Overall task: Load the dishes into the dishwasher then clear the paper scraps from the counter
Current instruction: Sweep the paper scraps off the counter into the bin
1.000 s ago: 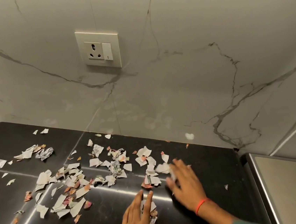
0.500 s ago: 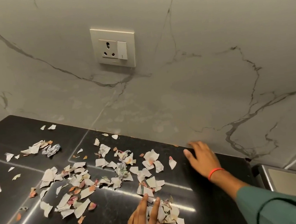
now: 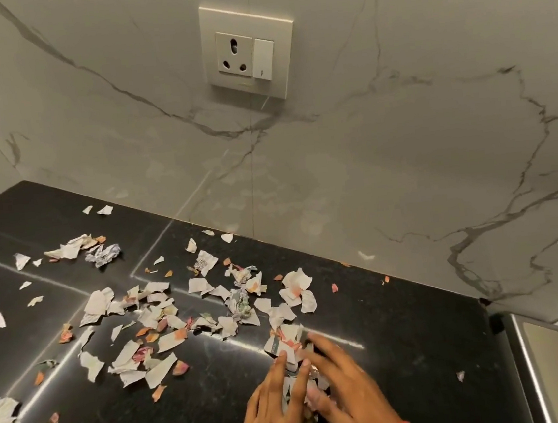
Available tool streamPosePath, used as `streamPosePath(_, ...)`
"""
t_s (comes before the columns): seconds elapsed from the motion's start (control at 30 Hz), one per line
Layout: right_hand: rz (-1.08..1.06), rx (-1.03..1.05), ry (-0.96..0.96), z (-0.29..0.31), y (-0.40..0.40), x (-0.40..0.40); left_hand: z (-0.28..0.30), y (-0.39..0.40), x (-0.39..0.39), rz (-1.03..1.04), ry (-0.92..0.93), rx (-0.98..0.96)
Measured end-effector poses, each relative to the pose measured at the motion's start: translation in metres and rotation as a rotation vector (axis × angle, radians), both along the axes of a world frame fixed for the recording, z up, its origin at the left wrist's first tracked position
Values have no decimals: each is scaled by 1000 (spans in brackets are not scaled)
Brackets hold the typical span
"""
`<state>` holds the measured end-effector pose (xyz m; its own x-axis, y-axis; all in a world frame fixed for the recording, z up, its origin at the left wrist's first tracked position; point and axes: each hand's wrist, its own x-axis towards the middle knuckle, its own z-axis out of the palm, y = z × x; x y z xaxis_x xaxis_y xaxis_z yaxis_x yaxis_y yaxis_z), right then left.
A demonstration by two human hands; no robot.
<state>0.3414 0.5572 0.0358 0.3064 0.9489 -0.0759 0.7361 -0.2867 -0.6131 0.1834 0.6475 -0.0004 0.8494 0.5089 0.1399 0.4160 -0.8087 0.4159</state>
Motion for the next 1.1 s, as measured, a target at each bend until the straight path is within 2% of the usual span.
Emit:
streamPosePath(0.07,-103,78,35,3,11,22,1,2,1,1,5,-11)
streamPosePath(0.17,-350,169,-138,-4,39,86,6,3,1,27,-50,12)
streamPosePath(0.23,-464,74,-249,-8,51,127,8,3,1,16,-25,-25)
streamPosePath(0.33,-478,-75,-383,-20,54,143,5,9,0,8,-22,-68)
streamPosePath(0.43,-506,-54,-306,-28,53,115,1,14,-1,-16,-15,-87)
streamPosePath(0.5,-451,-8,-216,-26,49,90,-2,15,-3,-40,12,-74)
streamPosePath(0.63,-190,46,-188,-26,29,37,-8,18,-6,-80,26,-102)
streamPosePath(0.77,-232,95,-103,-18,59,48,-12,25,-5,-86,7,-38)
streamPosePath(0.93,-181,-23,-117,-6,133,82,-2,40,2,13,-67,-116)
streamPosePath(1.03,-71,-106,-223,-15,147,72,-2,36,6,76,-113,-21)
streamPosePath(1.1,-32,-62,-268,-21,142,58,-4,25,7,92,-144,-5)
